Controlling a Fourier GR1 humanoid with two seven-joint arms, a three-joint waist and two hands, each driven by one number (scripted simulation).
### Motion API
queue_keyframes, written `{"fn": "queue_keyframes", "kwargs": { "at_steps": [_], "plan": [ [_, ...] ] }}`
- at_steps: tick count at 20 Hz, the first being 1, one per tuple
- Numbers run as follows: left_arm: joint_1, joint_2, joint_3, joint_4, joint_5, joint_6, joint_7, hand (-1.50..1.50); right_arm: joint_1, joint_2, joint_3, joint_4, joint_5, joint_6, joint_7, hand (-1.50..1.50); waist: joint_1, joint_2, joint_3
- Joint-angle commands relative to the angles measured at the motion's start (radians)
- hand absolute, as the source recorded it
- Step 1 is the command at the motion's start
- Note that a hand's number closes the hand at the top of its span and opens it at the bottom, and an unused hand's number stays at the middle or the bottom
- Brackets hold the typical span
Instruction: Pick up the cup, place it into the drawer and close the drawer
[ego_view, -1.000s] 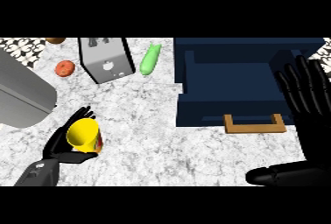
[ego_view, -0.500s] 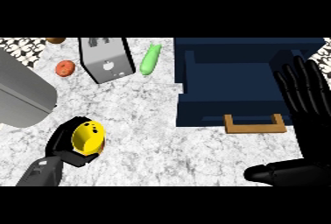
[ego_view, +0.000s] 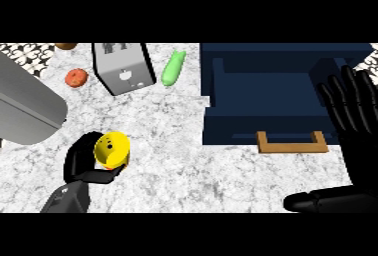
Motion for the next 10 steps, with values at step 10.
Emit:
{"fn": "queue_keyframes", "kwargs": {
  "at_steps": [10],
  "plan": [
    [0.046,-0.1,-0.114,-0.442,0.038,0.034,0.152,1.5,0.003,-0.026,-0.042,-0.031,-0.038,0.007,0.044,-1.5,0.013,-0.006,0.003]
  ]
}}
